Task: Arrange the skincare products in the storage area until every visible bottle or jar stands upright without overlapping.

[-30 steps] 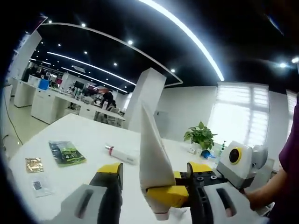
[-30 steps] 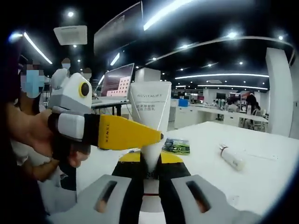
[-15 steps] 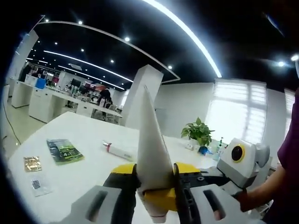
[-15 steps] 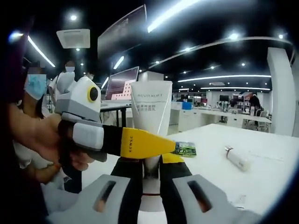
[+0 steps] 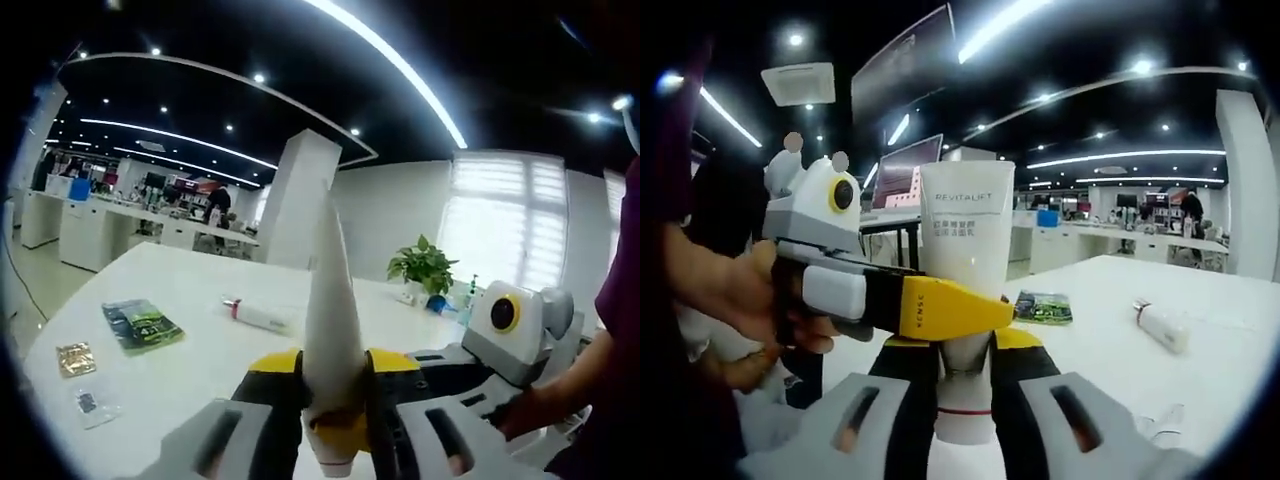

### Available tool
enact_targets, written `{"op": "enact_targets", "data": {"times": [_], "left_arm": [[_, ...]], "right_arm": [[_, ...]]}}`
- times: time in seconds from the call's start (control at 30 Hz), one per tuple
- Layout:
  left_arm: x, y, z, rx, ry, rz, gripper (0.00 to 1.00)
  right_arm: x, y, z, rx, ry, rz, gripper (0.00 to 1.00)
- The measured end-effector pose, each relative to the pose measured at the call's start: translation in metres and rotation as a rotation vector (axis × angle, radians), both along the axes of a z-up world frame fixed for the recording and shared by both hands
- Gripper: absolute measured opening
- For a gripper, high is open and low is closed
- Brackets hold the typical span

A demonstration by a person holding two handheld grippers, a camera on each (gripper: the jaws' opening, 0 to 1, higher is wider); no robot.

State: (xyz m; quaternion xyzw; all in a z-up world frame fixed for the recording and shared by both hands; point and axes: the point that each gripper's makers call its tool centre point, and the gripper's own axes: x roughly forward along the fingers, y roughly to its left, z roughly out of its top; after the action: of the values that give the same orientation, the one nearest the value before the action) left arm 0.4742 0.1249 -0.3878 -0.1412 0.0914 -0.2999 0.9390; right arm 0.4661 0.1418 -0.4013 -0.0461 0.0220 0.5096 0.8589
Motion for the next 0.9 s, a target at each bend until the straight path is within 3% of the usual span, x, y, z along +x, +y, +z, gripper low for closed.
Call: {"op": "enact_targets", "data": {"times": [0.07,0.1,0.27,0.57,0.73,0.9], "left_arm": [[-0.001,0.001,0.000,0.009,-0.003,-0.006,0.16],[0.000,0.003,0.000,0.018,-0.007,-0.003,0.15],[-0.005,0.002,-0.002,0.001,-0.001,-0.023,0.14],[-0.009,0.001,-0.002,0.075,-0.028,-0.096,0.13],[-0.018,-0.003,0.003,0.069,-0.048,-0.196,0.13],[-0.033,-0.014,0.008,0.080,-0.075,-0.329,0.14]], "right_arm": [[-0.004,0.003,0.000,0.016,0.012,0.024,0.26],[0.002,-0.001,-0.002,0.012,0.010,-0.025,0.29],[-0.002,0.002,-0.005,0.011,0.026,0.045,0.29],[-0.008,-0.001,-0.004,0.029,0.062,0.111,0.28],[-0.017,-0.003,0.001,0.086,0.123,0.212,0.27],[-0.032,-0.007,0.003,0.078,0.148,0.336,0.26]]}}
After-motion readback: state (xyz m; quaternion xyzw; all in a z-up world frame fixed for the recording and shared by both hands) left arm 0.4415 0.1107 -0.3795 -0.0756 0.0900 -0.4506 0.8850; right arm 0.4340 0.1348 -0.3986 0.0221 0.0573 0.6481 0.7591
